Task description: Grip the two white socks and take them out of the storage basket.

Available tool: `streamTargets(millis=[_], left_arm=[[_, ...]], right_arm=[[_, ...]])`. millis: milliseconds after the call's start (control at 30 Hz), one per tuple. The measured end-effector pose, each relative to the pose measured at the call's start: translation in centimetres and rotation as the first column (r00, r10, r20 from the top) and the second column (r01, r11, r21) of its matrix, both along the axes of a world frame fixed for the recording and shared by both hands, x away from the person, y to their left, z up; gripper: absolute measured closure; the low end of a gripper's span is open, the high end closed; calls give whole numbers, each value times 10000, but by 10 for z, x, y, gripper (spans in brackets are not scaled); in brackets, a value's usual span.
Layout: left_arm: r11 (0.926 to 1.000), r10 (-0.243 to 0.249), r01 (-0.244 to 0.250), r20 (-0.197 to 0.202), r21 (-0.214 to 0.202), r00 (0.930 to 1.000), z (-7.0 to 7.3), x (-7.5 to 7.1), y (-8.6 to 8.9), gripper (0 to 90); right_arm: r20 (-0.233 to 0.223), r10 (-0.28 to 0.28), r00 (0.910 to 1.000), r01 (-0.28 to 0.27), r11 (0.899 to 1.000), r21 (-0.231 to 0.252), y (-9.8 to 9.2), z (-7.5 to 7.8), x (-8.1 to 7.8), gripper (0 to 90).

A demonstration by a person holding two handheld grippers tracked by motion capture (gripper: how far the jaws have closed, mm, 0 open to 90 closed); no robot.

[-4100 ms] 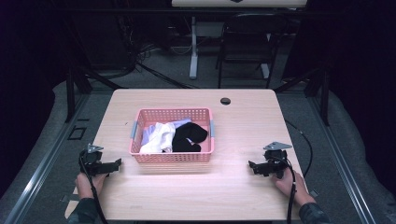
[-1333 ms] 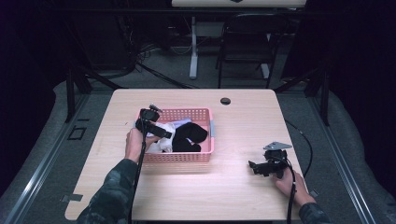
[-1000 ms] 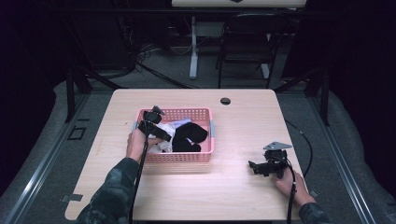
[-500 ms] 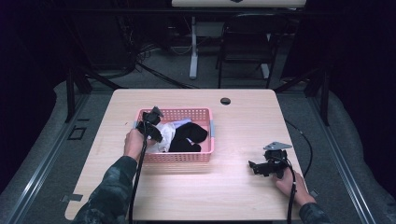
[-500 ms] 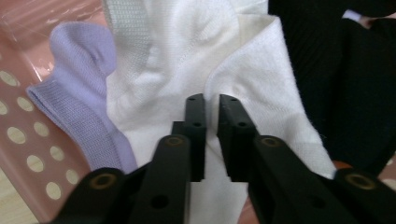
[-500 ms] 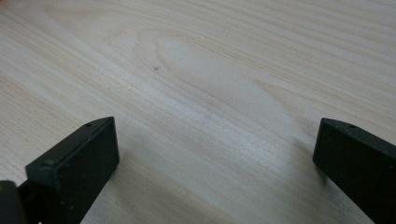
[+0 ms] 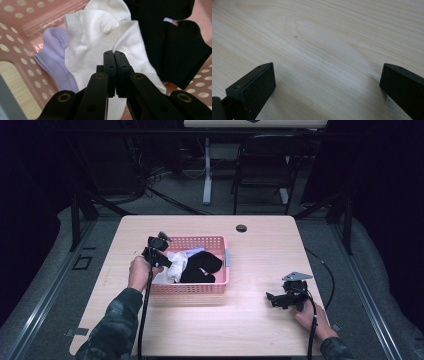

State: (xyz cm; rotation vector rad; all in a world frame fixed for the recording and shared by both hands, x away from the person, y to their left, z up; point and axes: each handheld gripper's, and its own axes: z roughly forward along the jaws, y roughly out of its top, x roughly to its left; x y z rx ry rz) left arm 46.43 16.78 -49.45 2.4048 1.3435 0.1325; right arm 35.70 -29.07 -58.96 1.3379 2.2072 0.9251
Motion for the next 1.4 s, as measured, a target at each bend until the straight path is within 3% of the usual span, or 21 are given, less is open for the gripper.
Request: streamTargets(millis=[167, 267, 433, 867, 1400], left_arm=[[9999, -115, 118, 335, -91, 9994, 7, -3, 3, 892], [9995, -37, 45, 259, -305, 9997, 9, -3, 5, 893], [9985, 6, 29, 660, -538, 9978, 24, -4, 10, 893], [9960, -138, 233, 1097, -859, 9939, 52, -10, 17, 894], [9929, -507, 698, 1885, -960, 9808, 98, -16, 12, 894]], right_arm=[[-13, 17, 10000, -17, 10000, -1, 0, 0, 0, 0], [-24, 55, 10000, -55, 10000, -10, 0, 0, 0, 0], [-14, 64, 10000, -64, 10000, -3, 0, 0, 1, 0], [-20, 73, 10000, -73, 10000, -4, 0, 0, 1, 0], [-14, 140, 9999, -140, 9999, 29, 0, 0, 1, 0]])
